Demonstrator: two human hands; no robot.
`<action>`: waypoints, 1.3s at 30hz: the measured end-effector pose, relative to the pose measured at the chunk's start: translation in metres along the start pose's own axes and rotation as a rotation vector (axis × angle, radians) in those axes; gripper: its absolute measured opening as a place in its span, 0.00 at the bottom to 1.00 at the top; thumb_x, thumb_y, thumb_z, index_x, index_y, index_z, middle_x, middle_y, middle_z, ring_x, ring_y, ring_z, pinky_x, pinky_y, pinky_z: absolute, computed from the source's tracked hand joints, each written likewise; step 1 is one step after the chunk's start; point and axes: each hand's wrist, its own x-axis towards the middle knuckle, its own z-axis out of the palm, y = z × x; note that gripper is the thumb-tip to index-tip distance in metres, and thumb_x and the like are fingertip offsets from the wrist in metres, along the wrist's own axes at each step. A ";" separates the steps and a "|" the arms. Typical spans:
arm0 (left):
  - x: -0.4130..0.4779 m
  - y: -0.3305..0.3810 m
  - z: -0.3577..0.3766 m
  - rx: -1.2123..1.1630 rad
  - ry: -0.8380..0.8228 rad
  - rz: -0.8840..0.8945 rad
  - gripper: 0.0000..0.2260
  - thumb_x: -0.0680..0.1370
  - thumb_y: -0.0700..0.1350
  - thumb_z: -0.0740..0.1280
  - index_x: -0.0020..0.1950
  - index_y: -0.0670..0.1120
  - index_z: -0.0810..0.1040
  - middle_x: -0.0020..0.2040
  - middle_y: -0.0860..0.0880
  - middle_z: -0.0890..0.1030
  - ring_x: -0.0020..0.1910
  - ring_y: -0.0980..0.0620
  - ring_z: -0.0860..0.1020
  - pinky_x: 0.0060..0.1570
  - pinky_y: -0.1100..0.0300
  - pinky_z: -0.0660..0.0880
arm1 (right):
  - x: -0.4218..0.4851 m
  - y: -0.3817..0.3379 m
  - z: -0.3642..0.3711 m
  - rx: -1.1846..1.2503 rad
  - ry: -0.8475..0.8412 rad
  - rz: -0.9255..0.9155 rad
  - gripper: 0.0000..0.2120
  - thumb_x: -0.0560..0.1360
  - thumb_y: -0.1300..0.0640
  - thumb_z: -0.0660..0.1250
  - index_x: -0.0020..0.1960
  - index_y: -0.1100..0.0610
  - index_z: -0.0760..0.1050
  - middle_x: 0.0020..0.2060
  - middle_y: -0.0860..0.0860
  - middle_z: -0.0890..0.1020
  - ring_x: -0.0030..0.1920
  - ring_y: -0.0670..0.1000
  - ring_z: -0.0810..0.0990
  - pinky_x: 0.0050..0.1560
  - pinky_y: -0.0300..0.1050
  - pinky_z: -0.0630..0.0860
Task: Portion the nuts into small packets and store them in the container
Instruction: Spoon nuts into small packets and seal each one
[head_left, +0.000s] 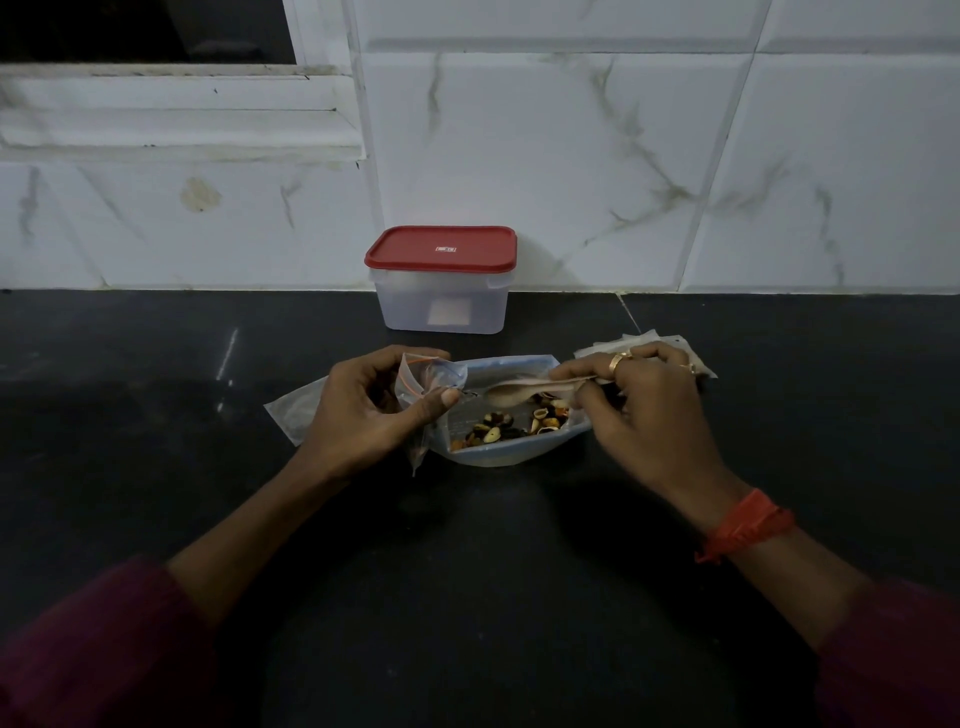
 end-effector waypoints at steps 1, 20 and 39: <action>0.000 0.000 0.000 0.000 0.000 -0.001 0.19 0.71 0.50 0.74 0.60 0.47 0.81 0.54 0.54 0.84 0.53 0.59 0.83 0.46 0.65 0.80 | 0.000 -0.001 -0.002 0.006 0.034 0.000 0.15 0.76 0.48 0.60 0.54 0.46 0.83 0.32 0.46 0.83 0.39 0.43 0.77 0.62 0.42 0.64; 0.000 -0.001 0.000 0.004 0.001 -0.013 0.19 0.70 0.53 0.74 0.59 0.49 0.81 0.53 0.56 0.84 0.53 0.59 0.83 0.47 0.63 0.82 | -0.001 0.003 -0.001 -0.123 -0.041 0.085 0.13 0.78 0.58 0.66 0.59 0.47 0.82 0.28 0.40 0.76 0.35 0.37 0.73 0.61 0.47 0.66; 0.001 -0.004 -0.001 0.008 -0.010 -0.010 0.20 0.71 0.52 0.74 0.60 0.47 0.81 0.54 0.53 0.85 0.53 0.57 0.83 0.49 0.60 0.82 | -0.006 -0.003 0.010 0.112 -0.277 0.193 0.12 0.80 0.56 0.65 0.57 0.44 0.83 0.33 0.39 0.81 0.31 0.44 0.77 0.35 0.39 0.69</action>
